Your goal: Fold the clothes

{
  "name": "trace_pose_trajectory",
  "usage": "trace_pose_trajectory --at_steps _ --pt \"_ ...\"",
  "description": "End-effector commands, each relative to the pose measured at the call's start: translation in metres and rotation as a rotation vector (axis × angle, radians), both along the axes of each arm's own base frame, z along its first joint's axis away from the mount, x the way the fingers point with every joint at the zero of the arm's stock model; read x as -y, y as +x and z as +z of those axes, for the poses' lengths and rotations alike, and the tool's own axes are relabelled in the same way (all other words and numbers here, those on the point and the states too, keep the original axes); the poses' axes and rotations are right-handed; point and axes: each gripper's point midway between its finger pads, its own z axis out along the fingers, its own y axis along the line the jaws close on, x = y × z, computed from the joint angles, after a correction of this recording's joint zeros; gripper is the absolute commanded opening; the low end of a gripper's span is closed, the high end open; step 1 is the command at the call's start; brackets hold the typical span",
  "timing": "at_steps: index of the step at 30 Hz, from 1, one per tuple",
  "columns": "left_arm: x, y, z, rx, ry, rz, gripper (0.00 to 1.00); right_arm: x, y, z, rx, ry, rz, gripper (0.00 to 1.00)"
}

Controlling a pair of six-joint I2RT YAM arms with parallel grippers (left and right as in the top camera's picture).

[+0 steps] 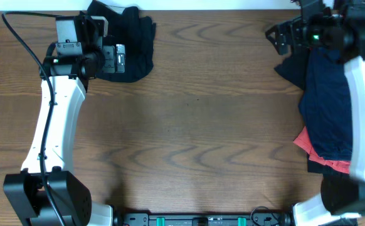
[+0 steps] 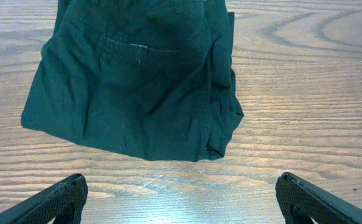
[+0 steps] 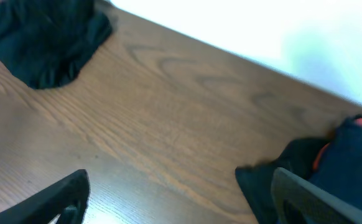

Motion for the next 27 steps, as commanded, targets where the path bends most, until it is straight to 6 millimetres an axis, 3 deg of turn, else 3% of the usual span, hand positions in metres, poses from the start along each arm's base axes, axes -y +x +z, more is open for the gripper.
trace_pose_trajectory --at_steps 1,6,10,17,27 --pt "-0.005 0.001 0.001 0.001 -0.001 0.023 0.98 -0.004 -0.016 0.025 0.065 -0.014 0.029 0.99" --pt "-0.005 0.001 0.001 0.001 -0.001 0.023 0.98 -0.005 -0.028 0.041 0.086 0.023 0.001 0.99" --pt "-0.005 0.001 0.001 0.001 -0.001 0.023 0.98 -0.013 -0.039 0.038 -0.001 0.142 -0.048 0.99" --pt "-0.005 0.001 0.001 0.001 -0.001 0.023 0.98 -0.006 -0.044 0.03 -0.042 0.122 -0.085 0.99" --pt "-0.005 0.001 0.001 0.001 -0.001 0.023 0.98 -0.005 -0.03 0.044 0.046 0.117 -0.079 0.99"
